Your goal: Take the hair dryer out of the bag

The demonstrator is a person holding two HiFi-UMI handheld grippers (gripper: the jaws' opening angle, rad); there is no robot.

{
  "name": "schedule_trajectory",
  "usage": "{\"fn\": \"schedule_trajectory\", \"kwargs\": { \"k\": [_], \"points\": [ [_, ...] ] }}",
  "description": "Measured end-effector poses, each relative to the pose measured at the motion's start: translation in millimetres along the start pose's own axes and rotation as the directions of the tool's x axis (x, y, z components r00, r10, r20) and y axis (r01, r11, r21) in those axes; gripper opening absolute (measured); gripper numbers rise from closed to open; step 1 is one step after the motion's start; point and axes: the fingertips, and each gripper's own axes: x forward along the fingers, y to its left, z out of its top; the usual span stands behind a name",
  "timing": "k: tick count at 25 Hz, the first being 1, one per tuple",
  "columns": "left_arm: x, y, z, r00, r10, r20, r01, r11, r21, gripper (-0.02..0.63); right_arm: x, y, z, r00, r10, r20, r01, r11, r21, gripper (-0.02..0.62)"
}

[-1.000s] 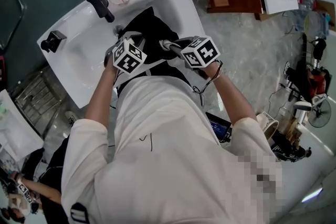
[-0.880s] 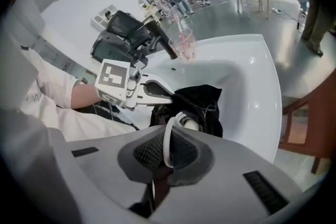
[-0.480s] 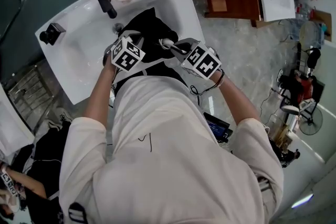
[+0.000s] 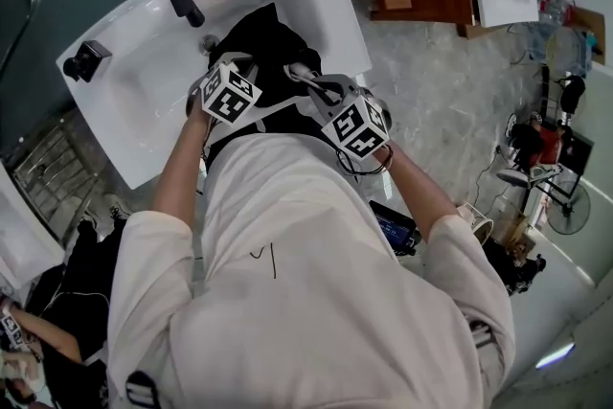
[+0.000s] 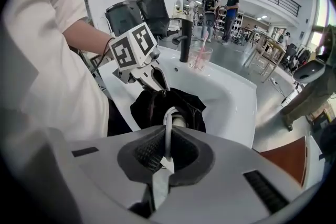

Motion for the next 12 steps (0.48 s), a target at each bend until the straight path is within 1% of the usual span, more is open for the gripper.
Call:
{"fn": "schedule_trajectory", "kwargs": {
  "k": [4,9,10,12],
  "points": [
    [9,-2,-2,0.999,-0.026,-0.018,0.026,1.0,0.005,0.038,6,-5,-5,0.999,-0.028,0.017,0.027,0.999,0.042,-0.002],
    [13,-5,-2,0.998,-0.048,-0.027,0.048,0.999,0.001,0.038,9,-10,-6,0.998,-0.055,0.026,0.054,0.997,0.047,0.004],
    [14,-6,-1,0.998,-0.05,-0.029,0.051,0.999,0.003,0.037,10,-11,-7,0.999,-0.05,0.021,0.048,0.997,0.063,0.04],
    [15,-7,-1,0.998,-0.056,-0.031,0.056,0.998,0.006,0.037,11,-12,-7,0.999,-0.034,0.014,0.032,0.993,0.115,0.169]
  ]
}}
